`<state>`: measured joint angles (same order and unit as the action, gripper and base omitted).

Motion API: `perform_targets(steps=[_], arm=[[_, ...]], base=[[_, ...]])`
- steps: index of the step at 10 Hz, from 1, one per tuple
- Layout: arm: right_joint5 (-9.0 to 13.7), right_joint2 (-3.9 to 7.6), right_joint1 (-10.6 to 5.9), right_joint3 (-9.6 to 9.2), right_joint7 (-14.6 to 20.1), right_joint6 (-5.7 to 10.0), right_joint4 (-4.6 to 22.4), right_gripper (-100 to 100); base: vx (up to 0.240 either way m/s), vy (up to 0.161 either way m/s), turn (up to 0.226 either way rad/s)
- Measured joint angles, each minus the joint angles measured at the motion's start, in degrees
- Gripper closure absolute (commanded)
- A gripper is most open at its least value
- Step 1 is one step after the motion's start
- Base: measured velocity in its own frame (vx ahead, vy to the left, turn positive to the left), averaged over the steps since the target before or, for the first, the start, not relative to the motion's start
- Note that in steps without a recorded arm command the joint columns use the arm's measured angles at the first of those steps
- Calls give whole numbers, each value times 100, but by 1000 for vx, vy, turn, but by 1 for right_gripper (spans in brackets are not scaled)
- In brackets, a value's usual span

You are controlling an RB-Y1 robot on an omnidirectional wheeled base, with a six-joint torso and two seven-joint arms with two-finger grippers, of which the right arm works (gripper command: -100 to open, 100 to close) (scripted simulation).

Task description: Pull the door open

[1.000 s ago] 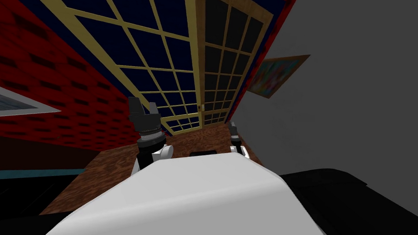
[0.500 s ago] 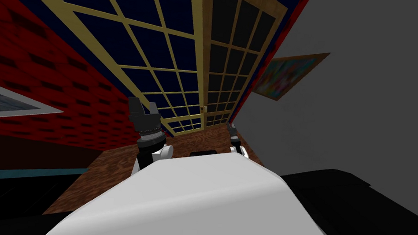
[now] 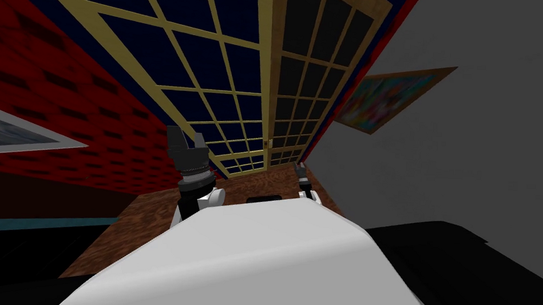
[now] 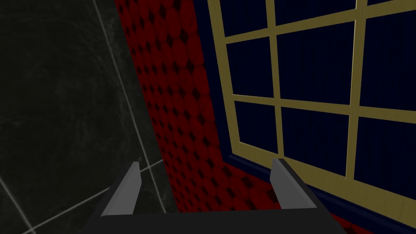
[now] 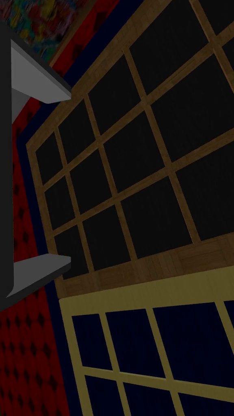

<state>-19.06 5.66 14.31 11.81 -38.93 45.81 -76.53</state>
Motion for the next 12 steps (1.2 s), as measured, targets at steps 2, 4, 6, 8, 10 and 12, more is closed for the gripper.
perform_targets(steps=[2, 4, 6, 8, 10, 12], arm=[[-83, 26, -89, 73, -225, 64, 295, -100], [-180, 10, -149, 120, -459, 91, 518, -100], [-263, 9, -280, 189, -709, 166, 852, -100], [-340, 33, -369, 255, -916, 221, 1131, -100], [-427, 10, -437, 300, -1131, 256, 1344, -100], [-501, 31, -512, 356, -1319, 300, 1579, -100]], base=[[124, 47, 58], [103, 47, 51], [102, 56, 53], [128, 44, 54], [116, 49, 47], [112, 36, 49]])
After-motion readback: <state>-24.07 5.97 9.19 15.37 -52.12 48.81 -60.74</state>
